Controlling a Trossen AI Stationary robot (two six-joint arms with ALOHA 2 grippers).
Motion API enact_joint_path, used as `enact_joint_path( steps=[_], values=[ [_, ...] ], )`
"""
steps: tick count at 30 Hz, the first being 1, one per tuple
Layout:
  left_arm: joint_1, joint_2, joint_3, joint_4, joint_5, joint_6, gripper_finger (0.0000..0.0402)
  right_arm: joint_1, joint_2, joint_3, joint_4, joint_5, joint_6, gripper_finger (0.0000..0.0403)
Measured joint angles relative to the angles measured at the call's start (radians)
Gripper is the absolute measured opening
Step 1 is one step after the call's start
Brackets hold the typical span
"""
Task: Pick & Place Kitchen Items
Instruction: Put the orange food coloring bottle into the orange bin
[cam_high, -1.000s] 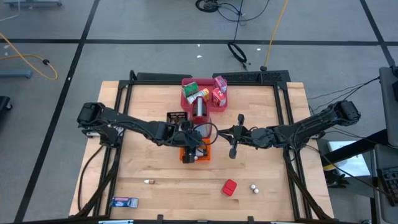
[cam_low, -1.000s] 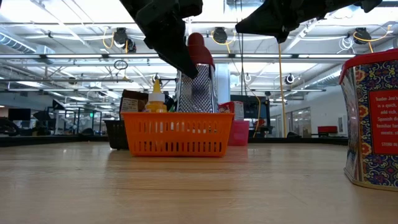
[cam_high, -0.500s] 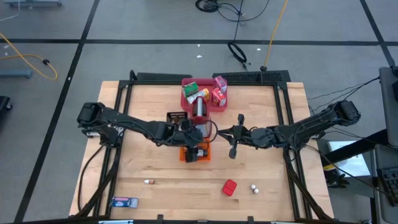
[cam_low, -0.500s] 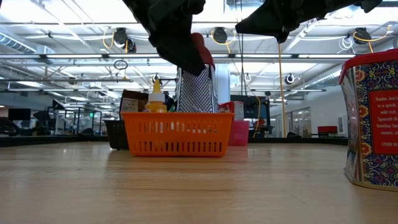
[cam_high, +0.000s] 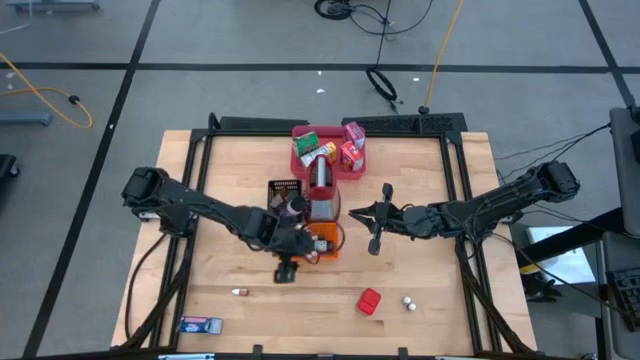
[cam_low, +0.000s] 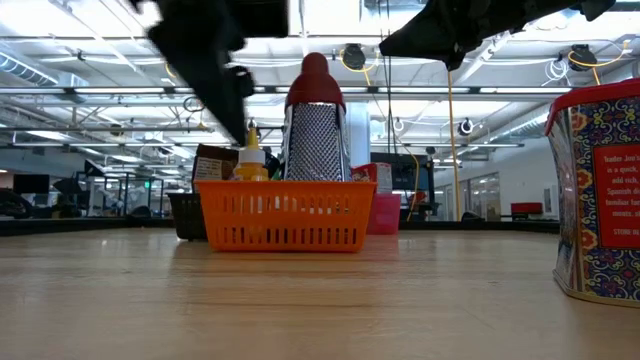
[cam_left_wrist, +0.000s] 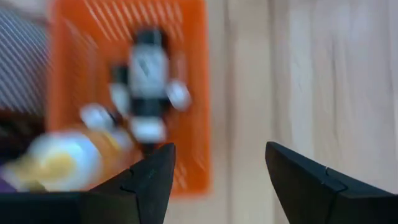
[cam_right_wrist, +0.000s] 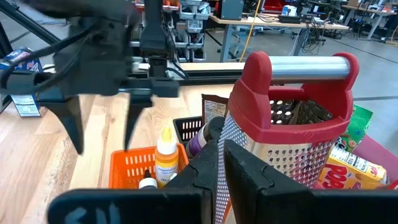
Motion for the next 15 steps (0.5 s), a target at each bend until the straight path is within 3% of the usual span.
enact_joint_path(
  steps=[8,15],
  values=[
    [-0.115,0.000,0.000,-0.179,0.074,-0.165,0.0253,0.000,0.000,0.000,0.001,0.000,0.000,0.0018],
    [-0.225,0.000,0.000,-0.254,0.077,-0.336,0.0253,0.000,0.000,0.000,0.001,0.000,0.000,0.0018]
  ],
)
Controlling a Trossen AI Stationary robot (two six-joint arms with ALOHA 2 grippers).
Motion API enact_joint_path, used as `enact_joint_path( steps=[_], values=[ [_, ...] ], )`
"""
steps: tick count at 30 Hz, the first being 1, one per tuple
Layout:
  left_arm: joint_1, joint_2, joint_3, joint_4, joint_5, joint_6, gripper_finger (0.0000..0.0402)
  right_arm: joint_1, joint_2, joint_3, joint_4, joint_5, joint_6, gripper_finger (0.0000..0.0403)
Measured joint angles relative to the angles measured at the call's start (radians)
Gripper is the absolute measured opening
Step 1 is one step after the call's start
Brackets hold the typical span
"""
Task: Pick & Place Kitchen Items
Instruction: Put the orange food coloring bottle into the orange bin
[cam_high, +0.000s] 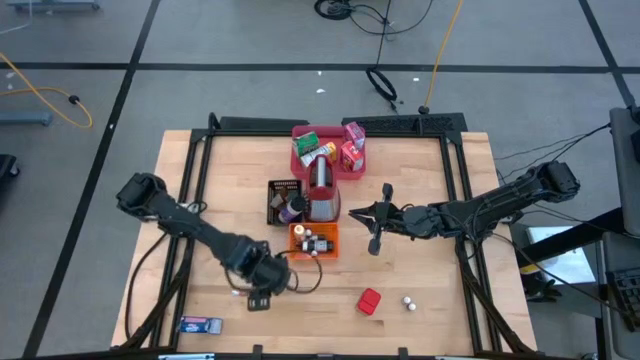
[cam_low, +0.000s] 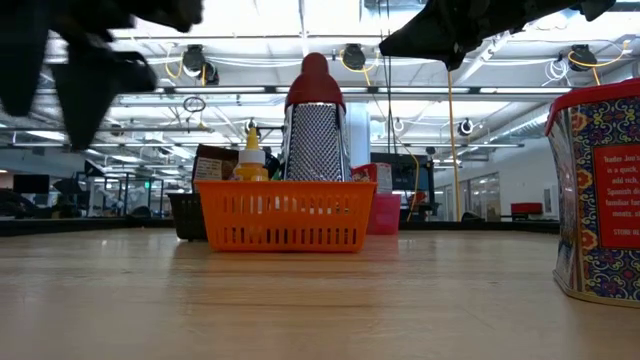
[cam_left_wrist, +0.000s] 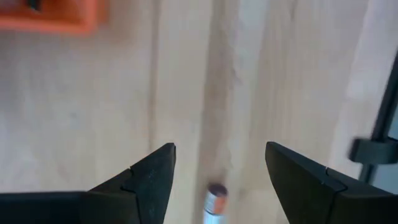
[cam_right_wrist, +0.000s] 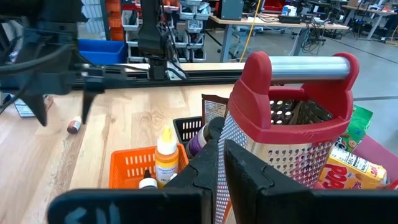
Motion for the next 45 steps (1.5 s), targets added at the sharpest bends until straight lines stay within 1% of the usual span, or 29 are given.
enact_joint_path(
  steps=[6,12,17,21,24,28,32,37,41,45],
  values=[
    [-0.093,0.000,0.000,-0.070,0.000,-0.151,0.0253,0.000,0.000,0.000,0.000,0.000,0.000,0.0018],
    [-0.180,0.000,0.000,-0.172,-0.014,-0.256,0.0253,0.000,0.000,0.000,0.000,0.000,0.000,0.0018],
    [-0.235,0.000,0.000,-0.191,-0.082,-0.275,0.0253,0.000,0.000,0.000,0.000,0.000,0.000,0.0018],
    [-0.256,0.000,-0.001,-0.190,-0.098,-0.276,0.0253,0.000,0.000,0.000,0.000,0.000,0.000,0.0018],
    [-0.261,0.000,-0.023,-0.169,-0.107,-0.285,0.0253,0.000,0.000,0.000,0.000,0.000,0.000,0.0018],
    [-0.260,0.000,-0.084,-0.142,-0.104,-0.303,0.0253,0.000,0.000,0.000,0.000,0.000,0.000,0.0018],
    [-0.261,0.001,-0.153,-0.081,-0.070,-0.303,0.0253,0.000,0.000,0.000,0.000,0.000,0.000,0.0018],
    [-0.261,0.001,-0.228,0.057,-0.010,-0.304,0.0253,0.000,0.000,0.000,0.000,0.000,0.000,0.0018],
    [-0.261,0.001,-0.260,0.123,-0.016,-0.304,0.0253,0.000,0.000,0.000,0.000,0.000,0.000,0.0018],
    [-0.260,0.001,-0.279,0.127,-0.037,-0.305,0.0253,0.000,0.000,0.000,0.000,0.000,0.000,0.0018]
  ],
)
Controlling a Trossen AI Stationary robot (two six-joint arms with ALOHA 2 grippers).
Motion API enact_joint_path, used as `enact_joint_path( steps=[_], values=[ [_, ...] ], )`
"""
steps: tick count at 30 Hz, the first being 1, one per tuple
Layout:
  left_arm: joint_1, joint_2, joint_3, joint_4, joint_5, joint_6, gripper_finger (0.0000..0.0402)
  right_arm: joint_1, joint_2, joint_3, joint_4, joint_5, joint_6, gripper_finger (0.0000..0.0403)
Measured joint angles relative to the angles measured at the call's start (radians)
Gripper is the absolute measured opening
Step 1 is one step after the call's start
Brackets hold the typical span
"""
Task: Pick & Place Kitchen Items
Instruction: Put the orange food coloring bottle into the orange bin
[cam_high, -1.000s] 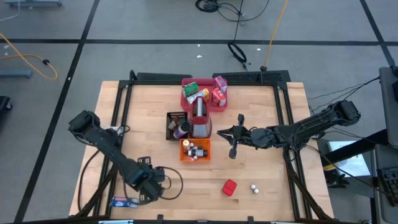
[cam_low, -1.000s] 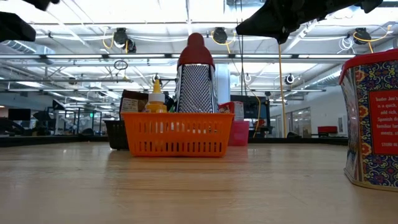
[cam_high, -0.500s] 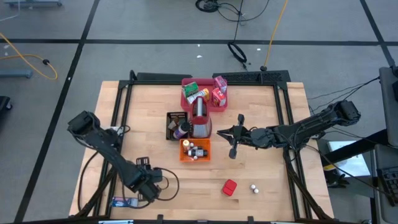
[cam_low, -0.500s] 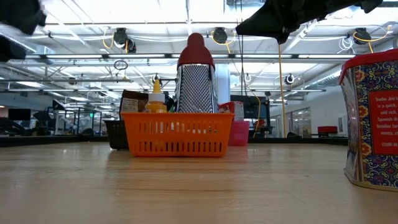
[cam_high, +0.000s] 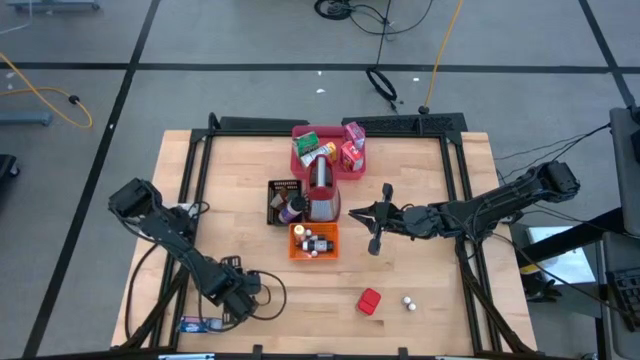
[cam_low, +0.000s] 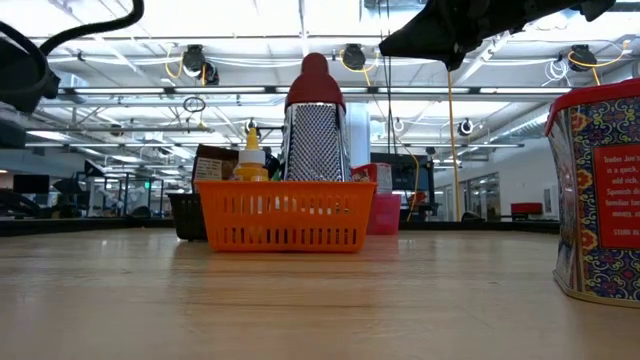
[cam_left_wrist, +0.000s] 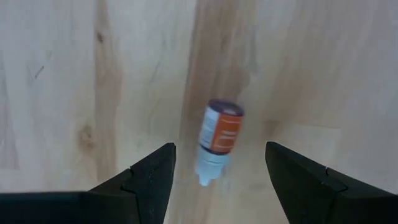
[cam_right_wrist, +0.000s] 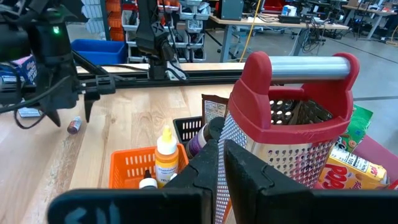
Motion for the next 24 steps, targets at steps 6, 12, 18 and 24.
enact_joint_path(
  steps=[6,12,18,24],
  values=[
    [0.000,0.000,-0.021,-0.001,-0.001,-0.007,0.0253,0.000,0.000,0.000,0.000,0.000,0.000,0.0018],
    [0.001,0.000,-0.021,0.002,-0.010,-0.015,0.0253,0.000,0.000,0.000,0.000,0.000,0.000,0.0018],
    [0.001,0.000,-0.021,0.002,-0.011,-0.021,0.0253,0.000,0.000,0.000,-0.001,0.000,0.000,0.0018],
    [0.001,0.000,-0.021,0.002,-0.011,-0.017,0.0251,0.000,0.000,0.000,-0.001,0.000,0.000,0.0018]
  ],
)
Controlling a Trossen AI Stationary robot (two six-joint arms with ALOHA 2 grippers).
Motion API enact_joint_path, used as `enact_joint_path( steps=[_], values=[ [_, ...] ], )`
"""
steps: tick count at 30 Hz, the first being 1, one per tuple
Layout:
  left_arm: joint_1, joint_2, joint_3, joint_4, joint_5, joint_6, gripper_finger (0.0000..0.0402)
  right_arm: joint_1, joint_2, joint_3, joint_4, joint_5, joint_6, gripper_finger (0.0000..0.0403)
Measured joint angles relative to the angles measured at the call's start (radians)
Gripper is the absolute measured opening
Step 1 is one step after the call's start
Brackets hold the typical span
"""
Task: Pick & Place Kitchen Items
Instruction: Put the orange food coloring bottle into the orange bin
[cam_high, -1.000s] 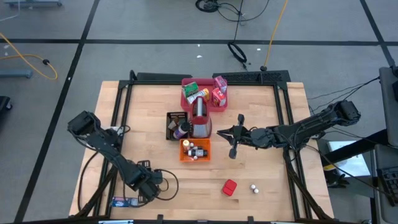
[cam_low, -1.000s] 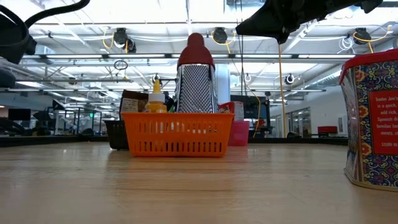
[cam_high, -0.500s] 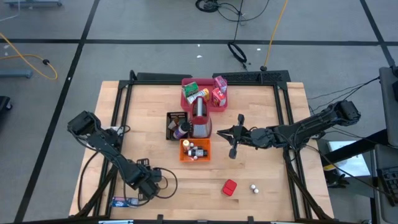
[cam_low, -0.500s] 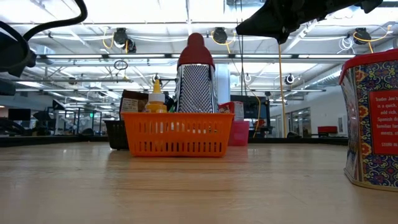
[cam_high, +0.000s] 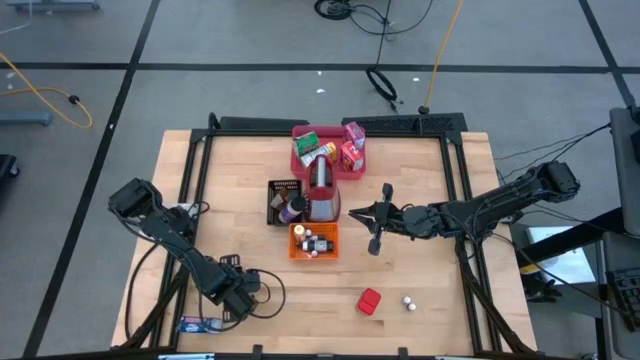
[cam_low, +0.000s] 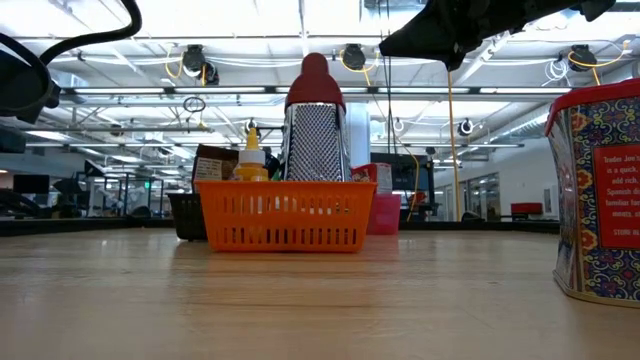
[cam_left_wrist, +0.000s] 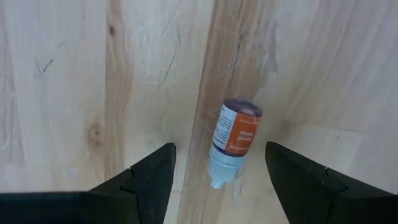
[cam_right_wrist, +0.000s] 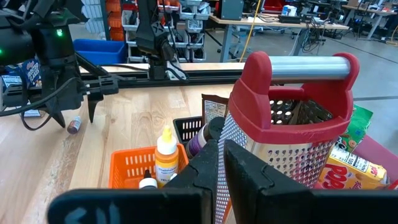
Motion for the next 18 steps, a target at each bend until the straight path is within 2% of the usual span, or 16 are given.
enact_joint_path(
  steps=[4,18],
  values=[
    [0.000,0.000,0.000,0.000,0.000,0.003,0.0223,0.000,0.000,0.000,0.000,0.000,0.000,0.0018],
    [0.000,-0.002,0.002,0.004,0.001,0.049,0.0048,0.000,0.000,0.000,0.000,0.000,0.000,0.0018]
  ],
)
